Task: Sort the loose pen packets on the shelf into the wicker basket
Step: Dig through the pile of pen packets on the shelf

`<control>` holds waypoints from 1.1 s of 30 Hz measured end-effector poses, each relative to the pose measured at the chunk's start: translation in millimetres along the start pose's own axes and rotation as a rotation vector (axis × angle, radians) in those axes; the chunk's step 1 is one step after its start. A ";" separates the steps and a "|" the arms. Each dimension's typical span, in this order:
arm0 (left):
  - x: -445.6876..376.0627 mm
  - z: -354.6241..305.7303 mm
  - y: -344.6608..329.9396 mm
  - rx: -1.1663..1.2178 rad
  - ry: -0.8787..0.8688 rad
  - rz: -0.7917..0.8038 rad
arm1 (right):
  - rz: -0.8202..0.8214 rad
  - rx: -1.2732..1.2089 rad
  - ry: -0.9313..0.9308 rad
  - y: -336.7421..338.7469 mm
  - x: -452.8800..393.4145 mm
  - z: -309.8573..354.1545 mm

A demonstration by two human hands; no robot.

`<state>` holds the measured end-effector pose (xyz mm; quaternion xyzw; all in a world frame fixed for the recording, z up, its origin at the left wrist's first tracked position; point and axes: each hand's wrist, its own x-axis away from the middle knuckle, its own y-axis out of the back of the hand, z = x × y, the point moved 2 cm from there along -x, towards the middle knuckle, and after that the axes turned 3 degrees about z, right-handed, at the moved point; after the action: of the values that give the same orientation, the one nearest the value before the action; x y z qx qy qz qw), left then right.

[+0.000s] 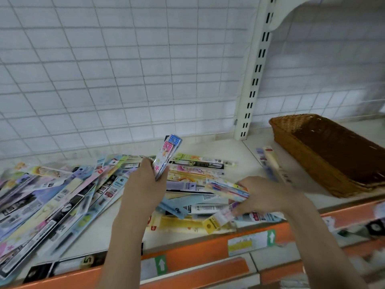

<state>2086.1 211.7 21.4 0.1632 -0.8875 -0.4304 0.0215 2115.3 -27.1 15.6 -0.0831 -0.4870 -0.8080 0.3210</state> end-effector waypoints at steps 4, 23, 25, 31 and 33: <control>0.7 4.3 0.1 0.006 -0.001 0.007 | -0.126 0.110 0.001 -0.3 -4.6 0.9; 14.2 -10.4 20.1 0.134 -0.006 -0.296 | -0.792 -0.399 0.263 62.5 -14.5 13.8; 18.6 -15.0 20.1 0.135 0.000 -0.315 | -0.908 -0.486 0.307 66.1 -17.0 14.8; 32.1 -32.5 19.6 0.172 0.022 -0.372 | -0.963 -0.791 0.428 44.4 -37.2 2.3; 37.4 -35.0 17.7 0.176 0.017 -0.384 | -0.863 -0.779 0.266 25.9 -49.8 -12.4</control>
<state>2052.2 183.8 53.2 0.3343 -0.8741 -0.3458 -0.0677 2171.9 -24.1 6.0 0.1127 -0.1002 -0.9880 -0.0323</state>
